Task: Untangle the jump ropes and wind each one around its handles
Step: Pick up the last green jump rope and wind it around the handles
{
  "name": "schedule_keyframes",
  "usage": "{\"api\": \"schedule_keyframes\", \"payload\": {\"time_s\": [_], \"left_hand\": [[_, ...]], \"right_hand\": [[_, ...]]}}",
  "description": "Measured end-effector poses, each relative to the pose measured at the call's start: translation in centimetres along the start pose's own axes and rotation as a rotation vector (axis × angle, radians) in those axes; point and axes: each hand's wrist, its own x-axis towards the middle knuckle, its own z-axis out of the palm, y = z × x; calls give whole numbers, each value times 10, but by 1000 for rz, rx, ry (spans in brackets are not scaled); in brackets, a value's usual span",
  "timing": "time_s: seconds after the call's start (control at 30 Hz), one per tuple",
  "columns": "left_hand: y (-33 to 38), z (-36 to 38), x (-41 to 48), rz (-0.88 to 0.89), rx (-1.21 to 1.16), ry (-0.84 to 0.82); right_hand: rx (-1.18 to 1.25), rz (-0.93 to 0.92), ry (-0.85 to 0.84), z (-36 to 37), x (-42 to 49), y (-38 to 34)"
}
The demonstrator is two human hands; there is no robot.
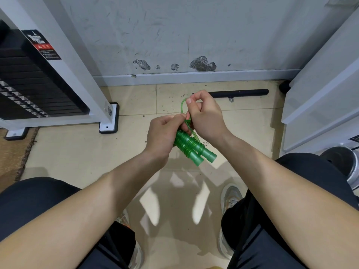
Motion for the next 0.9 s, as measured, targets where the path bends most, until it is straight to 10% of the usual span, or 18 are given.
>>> {"api": "schedule_keyframes", "payload": {"time_s": [0.5, 0.9], "left_hand": [[-12, 10, -4, -53, 30, 223], [-15, -4, 7, 60, 233, -13]], "right_hand": [[-153, -59, -16, 10, -3, 8], [-84, -15, -46, -3, 6, 0]]}}
